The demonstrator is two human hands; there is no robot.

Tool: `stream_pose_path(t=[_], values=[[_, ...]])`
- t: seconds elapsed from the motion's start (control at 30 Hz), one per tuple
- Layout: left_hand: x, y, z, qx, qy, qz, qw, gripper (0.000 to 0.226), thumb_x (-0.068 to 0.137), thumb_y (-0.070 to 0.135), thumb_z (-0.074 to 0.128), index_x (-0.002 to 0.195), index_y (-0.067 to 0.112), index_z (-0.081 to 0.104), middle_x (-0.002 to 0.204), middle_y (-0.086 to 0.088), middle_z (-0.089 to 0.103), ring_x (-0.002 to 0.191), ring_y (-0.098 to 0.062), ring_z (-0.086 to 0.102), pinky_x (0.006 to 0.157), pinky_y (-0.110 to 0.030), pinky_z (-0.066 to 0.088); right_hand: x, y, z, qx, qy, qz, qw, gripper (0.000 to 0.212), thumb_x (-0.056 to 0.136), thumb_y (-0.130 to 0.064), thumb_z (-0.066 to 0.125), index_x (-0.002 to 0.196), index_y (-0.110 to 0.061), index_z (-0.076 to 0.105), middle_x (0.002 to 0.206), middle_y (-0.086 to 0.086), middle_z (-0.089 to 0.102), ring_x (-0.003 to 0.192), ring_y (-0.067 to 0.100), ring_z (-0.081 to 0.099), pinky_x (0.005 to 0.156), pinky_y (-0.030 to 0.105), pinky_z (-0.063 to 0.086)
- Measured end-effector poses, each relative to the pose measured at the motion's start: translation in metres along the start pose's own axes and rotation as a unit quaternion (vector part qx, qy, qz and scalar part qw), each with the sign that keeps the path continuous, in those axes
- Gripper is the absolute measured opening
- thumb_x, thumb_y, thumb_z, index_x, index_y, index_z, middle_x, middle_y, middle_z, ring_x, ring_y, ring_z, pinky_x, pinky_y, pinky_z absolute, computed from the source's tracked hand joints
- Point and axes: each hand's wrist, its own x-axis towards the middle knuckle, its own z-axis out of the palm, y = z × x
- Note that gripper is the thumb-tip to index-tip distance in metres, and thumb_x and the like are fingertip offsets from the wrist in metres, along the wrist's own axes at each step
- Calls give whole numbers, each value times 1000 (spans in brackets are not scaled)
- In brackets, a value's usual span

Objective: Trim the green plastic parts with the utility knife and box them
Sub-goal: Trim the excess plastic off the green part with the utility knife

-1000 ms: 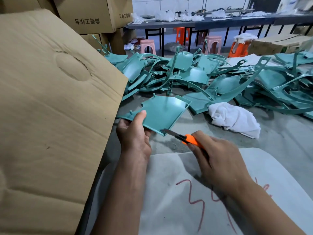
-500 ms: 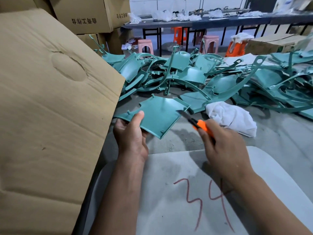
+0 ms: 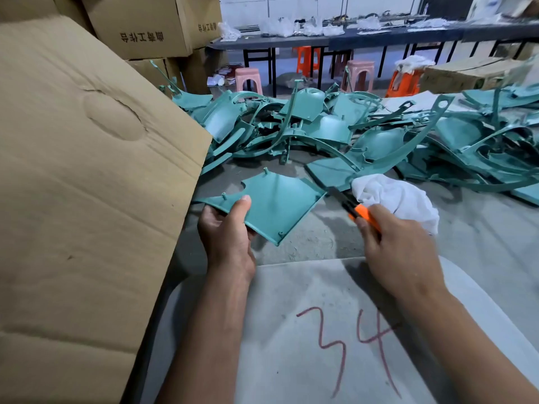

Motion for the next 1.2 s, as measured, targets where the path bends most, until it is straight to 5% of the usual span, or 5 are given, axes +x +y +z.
stream_pose_path(t=[0.27, 0.5, 0.63, 0.77, 1.2], values=[[1, -2, 1, 3, 7, 3, 1000, 25, 87, -5, 72, 100, 16, 69, 99, -5, 79, 90, -23, 77, 73, -37, 63, -14, -21, 0, 90, -99, -189, 973, 32, 106, -51, 39, 89, -26, 47, 61, -11, 45, 54, 20, 46, 51, 43, 40], [-3, -3, 2, -2, -53, 16, 998, 22, 89, -4, 69, 99, 16, 70, 100, -7, 79, 91, -25, 77, 68, -35, 61, 8, 22, 0, -67, 2, 87, 994, 27, 103, -37, 46, 85, -17, 47, 67, 12, 56, 62, 32, 40, 55, 38, 32], [-6, -11, 1, 77, -101, 68, 990, 19, 92, 2, 70, 104, 16, 68, 101, -3, 79, 94, -22, 75, 74, -36, 60, 6, 17, -2, 84, 60, 88, 991, 33, 106, -35, 51, 77, -20, 44, 60, 4, 51, 55, 31, 47, 48, 37, 32], [-8, -16, 0, 128, -186, 71, 972, 12, 96, 17, 67, 108, 19, 69, 108, -4, 77, 102, -24, 73, 85, -39, 61, 1, -7, -8, 475, -51, 137, 868, 33, 96, -52, 68, 86, -22, 58, 69, 8, 47, 51, 22, 42, 43, 36, 36], [-35, -12, 12, 65, -370, -112, 920, 39, 94, 19, 62, 132, 8, 60, 131, -18, 67, 118, -35, 66, 91, -47, 58, -1, -29, -9, 617, 22, 208, 759, 25, 73, -29, 82, 73, -28, 57, 59, 2, 45, 40, 14, 40, 38, 25, 40]])
